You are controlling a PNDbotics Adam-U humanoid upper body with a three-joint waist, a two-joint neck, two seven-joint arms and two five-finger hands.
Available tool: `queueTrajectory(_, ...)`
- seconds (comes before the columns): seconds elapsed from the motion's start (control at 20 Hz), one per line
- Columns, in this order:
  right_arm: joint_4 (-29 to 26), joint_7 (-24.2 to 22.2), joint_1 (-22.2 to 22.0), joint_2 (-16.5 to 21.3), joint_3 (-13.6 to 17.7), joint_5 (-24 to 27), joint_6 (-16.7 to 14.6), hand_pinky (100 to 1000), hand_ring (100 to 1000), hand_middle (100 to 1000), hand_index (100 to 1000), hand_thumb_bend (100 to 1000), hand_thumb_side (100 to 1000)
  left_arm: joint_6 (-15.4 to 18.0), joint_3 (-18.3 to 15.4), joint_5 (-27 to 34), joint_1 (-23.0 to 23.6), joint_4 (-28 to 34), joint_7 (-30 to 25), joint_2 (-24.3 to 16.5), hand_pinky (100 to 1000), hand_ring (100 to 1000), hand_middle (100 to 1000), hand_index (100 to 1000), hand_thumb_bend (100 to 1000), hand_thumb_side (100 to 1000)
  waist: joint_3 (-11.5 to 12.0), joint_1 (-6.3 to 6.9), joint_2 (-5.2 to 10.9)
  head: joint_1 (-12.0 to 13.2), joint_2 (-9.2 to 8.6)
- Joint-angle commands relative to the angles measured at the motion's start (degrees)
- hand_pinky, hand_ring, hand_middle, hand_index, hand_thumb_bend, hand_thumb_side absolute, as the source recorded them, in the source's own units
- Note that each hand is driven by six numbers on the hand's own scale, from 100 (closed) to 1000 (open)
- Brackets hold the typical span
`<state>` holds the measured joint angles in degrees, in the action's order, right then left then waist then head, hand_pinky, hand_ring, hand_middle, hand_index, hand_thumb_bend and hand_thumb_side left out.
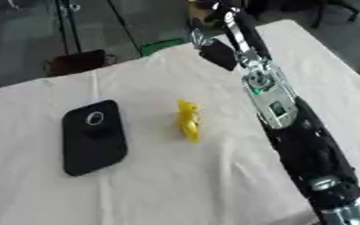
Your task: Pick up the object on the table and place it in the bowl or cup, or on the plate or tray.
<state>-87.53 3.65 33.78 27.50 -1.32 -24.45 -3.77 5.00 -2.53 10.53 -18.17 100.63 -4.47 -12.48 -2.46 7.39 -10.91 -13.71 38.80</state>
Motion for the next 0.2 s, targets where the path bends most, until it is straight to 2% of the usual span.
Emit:
queueTrajectory(0.05,-1.8,0.9,0.5,1.8,1.4,0.9,0.3,732,739,809,847,100,592,0.1,-0.7,-0.1,-0.5,0.9,0.1,-0.8,690,829,883,869,381,1000,-0.1,-0.26,0.67,0.1,-0.40)
queueTrajectory(0.2,-1.9,1.4,0.1,1.8,2.0,1.1,0.6,732,740,809,847,100,592,0.1,-0.7,-0.1,-0.5,0.9,0.1,-0.8,689,830,884,872,378,1000,-0.1,-0.24,0.66,0.2,-0.42)
